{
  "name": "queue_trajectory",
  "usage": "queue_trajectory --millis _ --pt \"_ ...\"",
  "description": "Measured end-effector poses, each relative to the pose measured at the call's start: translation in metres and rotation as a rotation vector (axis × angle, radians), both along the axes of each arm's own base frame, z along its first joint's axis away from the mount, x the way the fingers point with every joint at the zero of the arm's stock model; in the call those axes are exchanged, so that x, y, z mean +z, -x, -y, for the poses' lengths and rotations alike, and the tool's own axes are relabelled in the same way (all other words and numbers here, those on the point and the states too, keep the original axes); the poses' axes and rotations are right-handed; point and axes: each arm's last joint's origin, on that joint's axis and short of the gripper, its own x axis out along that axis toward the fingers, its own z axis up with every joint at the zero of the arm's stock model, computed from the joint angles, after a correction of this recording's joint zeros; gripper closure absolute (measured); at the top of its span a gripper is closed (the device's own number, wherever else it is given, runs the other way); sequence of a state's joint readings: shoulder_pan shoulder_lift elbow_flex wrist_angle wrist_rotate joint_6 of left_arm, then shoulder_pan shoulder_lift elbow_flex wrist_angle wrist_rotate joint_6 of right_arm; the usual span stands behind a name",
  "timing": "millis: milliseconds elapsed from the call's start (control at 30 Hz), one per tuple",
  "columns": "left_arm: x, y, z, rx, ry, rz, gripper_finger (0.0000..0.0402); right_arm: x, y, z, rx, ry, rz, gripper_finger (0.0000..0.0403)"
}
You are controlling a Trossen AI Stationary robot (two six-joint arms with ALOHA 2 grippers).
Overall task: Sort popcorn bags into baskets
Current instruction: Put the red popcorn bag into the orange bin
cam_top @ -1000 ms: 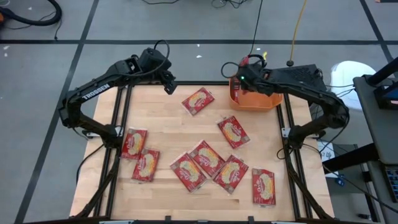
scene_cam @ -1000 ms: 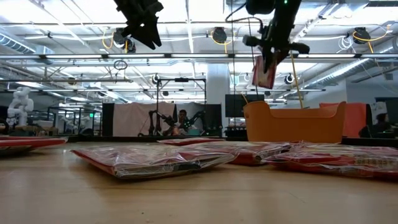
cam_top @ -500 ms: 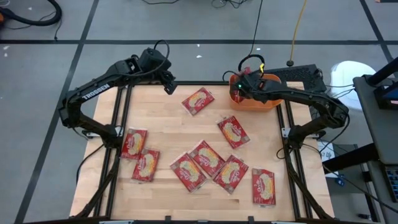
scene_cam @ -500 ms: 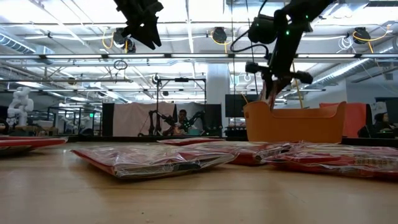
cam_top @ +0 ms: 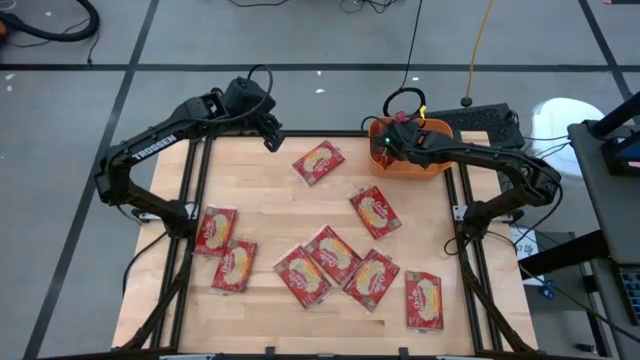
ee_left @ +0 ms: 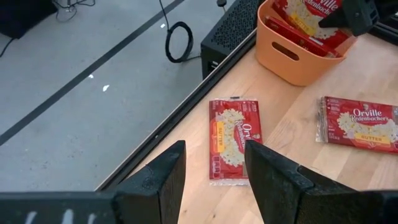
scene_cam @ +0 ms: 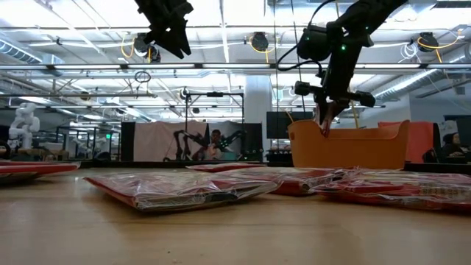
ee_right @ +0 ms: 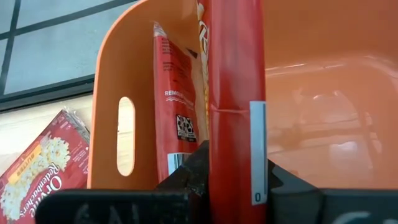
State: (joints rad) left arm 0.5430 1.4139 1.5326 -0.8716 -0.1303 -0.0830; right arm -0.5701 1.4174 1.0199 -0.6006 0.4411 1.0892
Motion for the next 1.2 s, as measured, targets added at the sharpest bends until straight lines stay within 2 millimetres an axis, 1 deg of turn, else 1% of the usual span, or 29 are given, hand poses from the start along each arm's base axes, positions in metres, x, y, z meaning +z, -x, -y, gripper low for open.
queue_trajectory --millis 167,300,533,667,833,1200 --pt "-0.001 -0.002 -0.001 0.0 0.002 -0.002 0.0233 -0.004 -0.005 0.002 0.02 -0.013 0.013 0.036" --pt "-0.002 -0.002 -0.001 -0.006 -0.001 -0.006 0.0233 -0.003 -0.007 0.003 0.032 -0.002 0.04 0.036" --pt "-0.002 -0.002 -0.001 0.005 0.007 0.0 0.0234 0.011 0.001 0.0 0.047 0.039 0.054 0.036" --pt "-0.002 -0.002 -0.001 0.005 0.009 -0.001 0.0234 0.013 0.005 0.0 0.045 0.035 0.036 0.036" --pt "-0.002 -0.002 -0.001 0.002 0.004 -0.001 0.0234 0.004 0.006 0.003 0.041 0.0 -0.017 0.036" --pt "-0.002 -0.002 -0.001 0.006 0.005 0.003 0.0234 -0.015 -0.005 0.01 0.066 -0.043 -0.053 0.036"
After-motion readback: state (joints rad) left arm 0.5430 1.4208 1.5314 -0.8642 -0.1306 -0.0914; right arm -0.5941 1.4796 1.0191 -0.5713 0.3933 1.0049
